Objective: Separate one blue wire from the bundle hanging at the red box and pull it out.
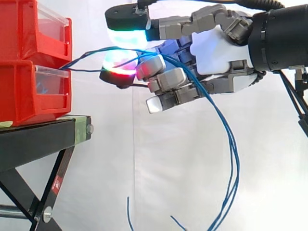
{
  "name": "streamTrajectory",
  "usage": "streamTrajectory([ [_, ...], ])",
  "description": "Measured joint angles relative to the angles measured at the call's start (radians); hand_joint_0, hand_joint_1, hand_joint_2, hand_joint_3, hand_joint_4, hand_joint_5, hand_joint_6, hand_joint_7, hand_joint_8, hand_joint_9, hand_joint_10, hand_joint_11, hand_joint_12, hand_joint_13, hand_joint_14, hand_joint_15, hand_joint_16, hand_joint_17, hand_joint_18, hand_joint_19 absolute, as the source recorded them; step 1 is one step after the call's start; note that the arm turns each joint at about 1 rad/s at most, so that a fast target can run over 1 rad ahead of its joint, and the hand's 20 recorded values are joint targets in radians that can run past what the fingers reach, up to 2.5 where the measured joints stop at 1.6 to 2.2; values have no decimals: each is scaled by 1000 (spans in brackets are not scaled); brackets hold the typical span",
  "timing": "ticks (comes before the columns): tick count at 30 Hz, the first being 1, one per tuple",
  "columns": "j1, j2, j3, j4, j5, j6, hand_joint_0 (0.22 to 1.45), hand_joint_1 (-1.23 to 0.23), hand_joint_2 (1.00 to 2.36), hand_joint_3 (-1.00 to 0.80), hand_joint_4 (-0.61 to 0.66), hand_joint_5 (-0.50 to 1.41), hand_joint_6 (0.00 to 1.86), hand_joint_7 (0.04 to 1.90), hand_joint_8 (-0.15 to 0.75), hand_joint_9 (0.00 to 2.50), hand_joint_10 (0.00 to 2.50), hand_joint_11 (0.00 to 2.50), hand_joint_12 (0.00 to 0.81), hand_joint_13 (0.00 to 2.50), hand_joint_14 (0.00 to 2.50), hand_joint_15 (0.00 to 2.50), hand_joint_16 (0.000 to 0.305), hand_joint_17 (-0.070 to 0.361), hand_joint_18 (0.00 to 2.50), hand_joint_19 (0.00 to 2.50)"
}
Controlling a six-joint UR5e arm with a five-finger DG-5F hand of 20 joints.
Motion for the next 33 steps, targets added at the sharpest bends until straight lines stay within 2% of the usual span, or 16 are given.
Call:
streamTrajectory([
  [12,1,0,0,0,-1,1,764,-960,1020,-239,237,-276,837,1059,331,395,772,1575,341,549,1139,1482,38,85,589,827],
  [21,1,0,0,0,-1,1,756,-974,1021,-227,226,-280,826,1064,331,335,747,1566,334,467,1184,1474,38,85,541,812],
  [22,1,0,0,0,-1,1,754,-953,1021,-225,217,-288,837,1052,321,271,874,1514,329,398,1331,1398,36,82,490,854],
  [25,2,0,0,0,-1,1,748,-953,1023,-206,213,-289,832,1058,320,257,857,1519,327,381,1336,1415,36,82,481,854],
  [32,2,-1,0,0,-1,1,680,-895,1021,-229,225,-283,822,1038,325,283,877,1503,324,383,1350,1390,36,81,490,880],
  [33,2,-1,0,0,-1,1,650,-884,1019,-259,235,-269,804,1060,338,388,753,1563,331,465,1256,1444,37,82,546,865],
])
